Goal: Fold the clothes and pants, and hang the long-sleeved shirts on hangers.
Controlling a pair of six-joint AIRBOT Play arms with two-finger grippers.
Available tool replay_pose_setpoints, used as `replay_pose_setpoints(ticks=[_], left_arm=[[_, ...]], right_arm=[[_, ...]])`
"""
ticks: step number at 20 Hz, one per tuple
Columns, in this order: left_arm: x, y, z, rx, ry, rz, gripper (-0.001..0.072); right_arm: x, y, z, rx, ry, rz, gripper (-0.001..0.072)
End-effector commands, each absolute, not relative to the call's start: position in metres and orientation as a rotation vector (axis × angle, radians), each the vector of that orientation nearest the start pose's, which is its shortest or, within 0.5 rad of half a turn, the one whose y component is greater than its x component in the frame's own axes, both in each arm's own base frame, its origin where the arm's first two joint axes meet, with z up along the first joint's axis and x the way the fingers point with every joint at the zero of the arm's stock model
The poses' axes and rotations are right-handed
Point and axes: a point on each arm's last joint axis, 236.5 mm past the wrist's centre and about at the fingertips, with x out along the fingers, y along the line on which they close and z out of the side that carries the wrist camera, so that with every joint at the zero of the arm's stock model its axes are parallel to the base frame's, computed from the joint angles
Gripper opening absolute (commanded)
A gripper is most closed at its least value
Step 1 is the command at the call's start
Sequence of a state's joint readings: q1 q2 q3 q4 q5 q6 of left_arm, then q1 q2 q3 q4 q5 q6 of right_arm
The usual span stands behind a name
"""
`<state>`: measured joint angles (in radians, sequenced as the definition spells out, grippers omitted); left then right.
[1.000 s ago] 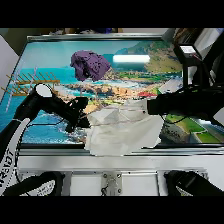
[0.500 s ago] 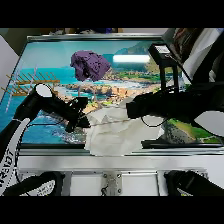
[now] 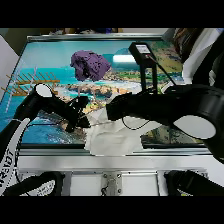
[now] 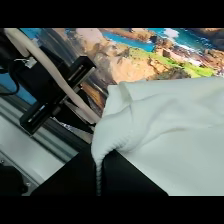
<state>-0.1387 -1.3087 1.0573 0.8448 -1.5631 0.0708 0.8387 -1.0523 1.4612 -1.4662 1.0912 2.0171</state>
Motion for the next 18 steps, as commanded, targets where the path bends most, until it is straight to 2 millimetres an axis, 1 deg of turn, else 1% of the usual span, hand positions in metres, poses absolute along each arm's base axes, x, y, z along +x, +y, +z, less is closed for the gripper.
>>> replay_pose_setpoints(ticks=[1, 3, 5, 12, 14, 15, 16, 17, 18], left_arm=[[0.248, -0.193, 0.024, 0.593, 0.782, -1.716, 0.0022], [0.248, -0.193, 0.024, 0.592, 0.782, -1.716, 0.0022], [0.248, -0.193, 0.024, 0.592, 0.782, -1.716, 0.0022], [0.248, -0.193, 0.024, 0.591, 0.783, -1.715, 0.0022], [0.248, -0.193, 0.024, 0.587, 0.788, -1.712, 0.0022], [0.248, -0.193, 0.024, 0.586, 0.789, -1.712, 0.0022], [0.248, -0.193, 0.024, 0.586, 0.789, -1.712, 0.0022], [0.248, -0.193, 0.024, 0.586, 0.790, -1.711, 0.0022], [0.248, -0.193, 0.024, 0.586, 0.790, -1.712, 0.0022]], right_arm=[[0.259, 0.356, 0.236, 0.226, 0.829, 0.773, 0.0020], [0.257, 0.369, 0.235, 0.241, 0.822, 0.800, 0.0020], [0.256, 0.375, 0.231, 0.248, 0.837, 0.808, 0.0020], [0.258, 0.381, 0.218, 0.244, 0.870, 0.803, 0.0023], [0.257, 0.381, 0.216, 0.236, 0.873, 0.804, 0.0043], [0.257, 0.381, 0.216, 0.234, 0.873, 0.805, 0.0185], [0.257, 0.381, 0.216, 0.234, 0.873, 0.804, 0.0397], [0.257, 0.380, 0.217, 0.233, 0.872, 0.805, 0.0459], [0.257, 0.380, 0.217, 0.233, 0.873, 0.804, 0.0459]])
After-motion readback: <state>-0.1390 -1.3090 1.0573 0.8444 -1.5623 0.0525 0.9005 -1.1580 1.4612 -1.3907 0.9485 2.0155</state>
